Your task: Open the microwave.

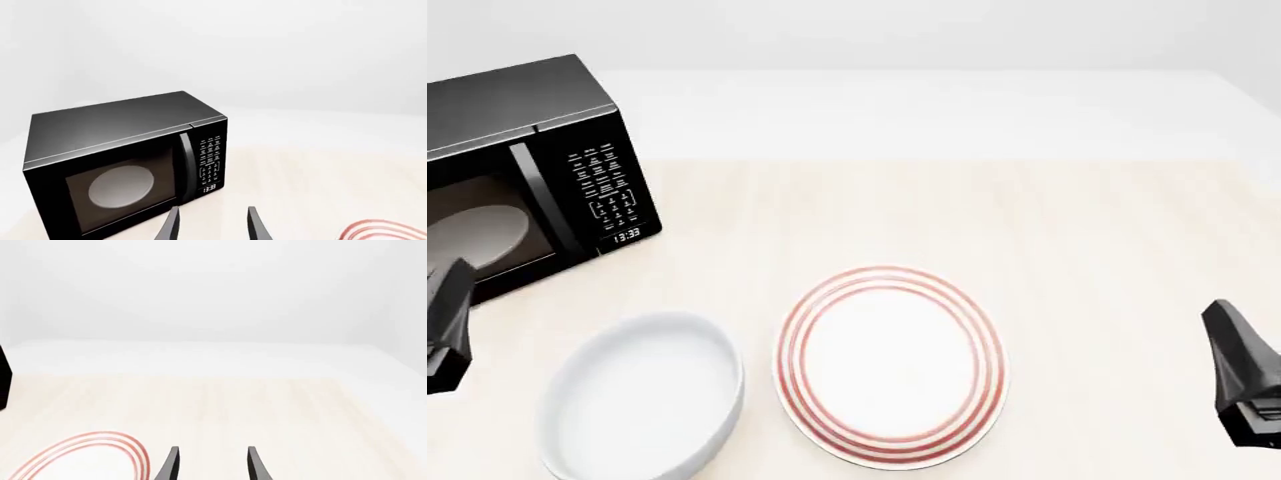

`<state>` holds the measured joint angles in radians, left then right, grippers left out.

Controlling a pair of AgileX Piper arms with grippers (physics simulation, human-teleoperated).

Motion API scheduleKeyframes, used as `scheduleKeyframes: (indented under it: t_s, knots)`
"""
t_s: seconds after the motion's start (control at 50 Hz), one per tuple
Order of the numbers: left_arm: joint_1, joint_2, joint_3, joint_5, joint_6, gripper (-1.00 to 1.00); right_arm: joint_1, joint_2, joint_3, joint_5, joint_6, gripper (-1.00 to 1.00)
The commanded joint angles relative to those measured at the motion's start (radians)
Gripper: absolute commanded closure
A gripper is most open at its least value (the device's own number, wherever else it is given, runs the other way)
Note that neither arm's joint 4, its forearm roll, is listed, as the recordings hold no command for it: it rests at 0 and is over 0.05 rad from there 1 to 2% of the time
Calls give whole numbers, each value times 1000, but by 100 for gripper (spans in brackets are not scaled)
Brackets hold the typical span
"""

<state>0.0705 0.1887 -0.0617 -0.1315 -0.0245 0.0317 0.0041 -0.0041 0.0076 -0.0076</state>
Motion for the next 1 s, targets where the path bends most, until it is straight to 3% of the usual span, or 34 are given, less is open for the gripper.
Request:
scheduleKeyframes:
  t_s: [0.02, 0.12, 0.3, 0.64, 1.0]
  knots:
    - [28, 162, -54, -95, -6, -100, 7, -3, 0, 1, -1, -100]
    - [42, 183, -87, -82, -2, -100, 7, -3, 0, 1, -1, -100]
    - [34, 351, -118, -170, -14, -100, 5, -2, 0, 4, -1, -100]
    - [32, 486, -99, -303, -69, -100, -1, -2, -2, 7, 0, -100]
    - [38, 651, -112, -402, -62, -100, 0, -2, -2, 10, 0, -100]
